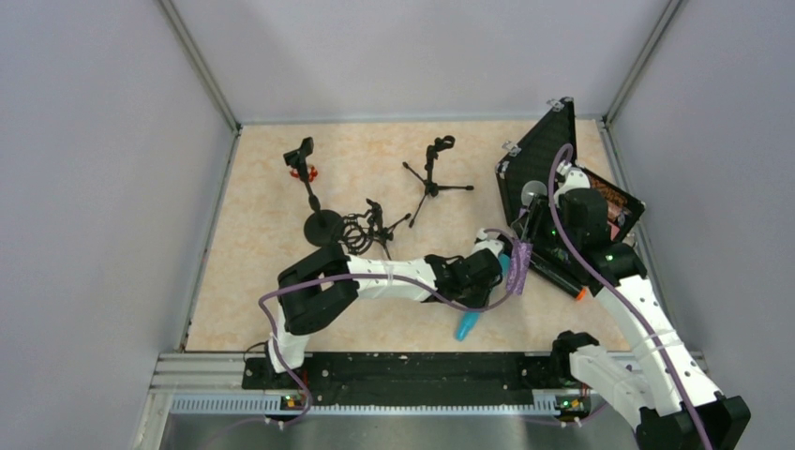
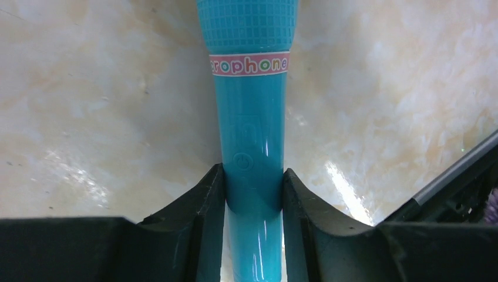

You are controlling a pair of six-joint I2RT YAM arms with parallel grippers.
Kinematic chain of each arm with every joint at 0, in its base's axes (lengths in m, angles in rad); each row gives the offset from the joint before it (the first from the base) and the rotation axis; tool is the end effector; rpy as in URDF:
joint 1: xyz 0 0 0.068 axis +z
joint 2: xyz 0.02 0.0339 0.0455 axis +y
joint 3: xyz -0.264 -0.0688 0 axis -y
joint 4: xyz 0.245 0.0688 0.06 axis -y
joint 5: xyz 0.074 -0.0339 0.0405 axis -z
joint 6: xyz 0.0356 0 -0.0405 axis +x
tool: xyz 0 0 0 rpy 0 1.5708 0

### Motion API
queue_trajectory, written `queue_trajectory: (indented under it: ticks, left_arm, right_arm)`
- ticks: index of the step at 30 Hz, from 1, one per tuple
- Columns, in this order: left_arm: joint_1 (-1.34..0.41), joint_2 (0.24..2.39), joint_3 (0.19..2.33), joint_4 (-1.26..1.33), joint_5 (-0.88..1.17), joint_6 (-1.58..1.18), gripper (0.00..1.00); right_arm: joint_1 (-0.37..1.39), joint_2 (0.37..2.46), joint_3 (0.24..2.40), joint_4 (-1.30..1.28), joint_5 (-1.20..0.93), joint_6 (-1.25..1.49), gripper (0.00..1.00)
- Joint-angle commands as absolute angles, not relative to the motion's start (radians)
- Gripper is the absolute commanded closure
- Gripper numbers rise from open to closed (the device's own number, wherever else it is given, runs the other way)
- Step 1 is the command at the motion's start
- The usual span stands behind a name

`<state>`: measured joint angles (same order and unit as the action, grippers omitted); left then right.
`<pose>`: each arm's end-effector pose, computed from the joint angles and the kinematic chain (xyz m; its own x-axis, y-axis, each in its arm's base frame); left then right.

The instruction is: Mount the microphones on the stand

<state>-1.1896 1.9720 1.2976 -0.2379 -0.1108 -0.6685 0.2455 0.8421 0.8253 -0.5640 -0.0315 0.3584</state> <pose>0.1595 -0.3873 0.1639 -0.7871 0.3080 -0.5344 0.5218 0.7945 -0.3106 0.1761 0.0453 0.3062 -0.5926 0.2130 -0.7768 -0.0647 0.9487 0.3094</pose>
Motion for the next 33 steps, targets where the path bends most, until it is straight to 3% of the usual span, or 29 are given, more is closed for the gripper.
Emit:
queue_trajectory:
  ticks: [1, 3, 6, 12, 15, 24, 33]
  left_arm:
    - [-1.127, 1.971, 1.326, -0.200, -0.074, -0.697, 0.77]
    - [-1.112, 1.964, 1.326, -0.190, -0.068, -0.700, 0.75]
    - [-1.105, 1.946, 1.325, -0.178, -0.075, -0.690, 0.65]
    - [-1.104, 1.877, 1.278, -0.118, -0.079, -0.667, 0.24]
    - [-1.107, 1.818, 1.228, -0.070, -0.095, -0.655, 0.13]
    - [-1.100, 1.679, 1.168, -0.040, -0.140, -0.615, 0.08]
    - [-1.046, 1.570, 1.113, 0.100, 0.032, -0.650, 0.08]
  right_arm:
    - [0.234, 0.813, 0.885, -0.527, -0.010, 0.345, 1.00]
    - [0.234, 0.813, 0.886, -0.527, -0.009, 0.343, 1.00]
    - [0.235, 0.814, 0.887, -0.528, -0.007, 0.342, 1.00]
    - [0.234, 0.817, 0.887, -0.523, -0.011, 0.341, 1.00]
    - [0.235, 0.817, 0.885, -0.520, -0.012, 0.343, 1.00]
    - [0.234, 0.820, 0.870, -0.504, -0.027, 0.351, 1.00]
    - [0.235, 0.822, 0.849, -0.482, -0.046, 0.362, 1.00]
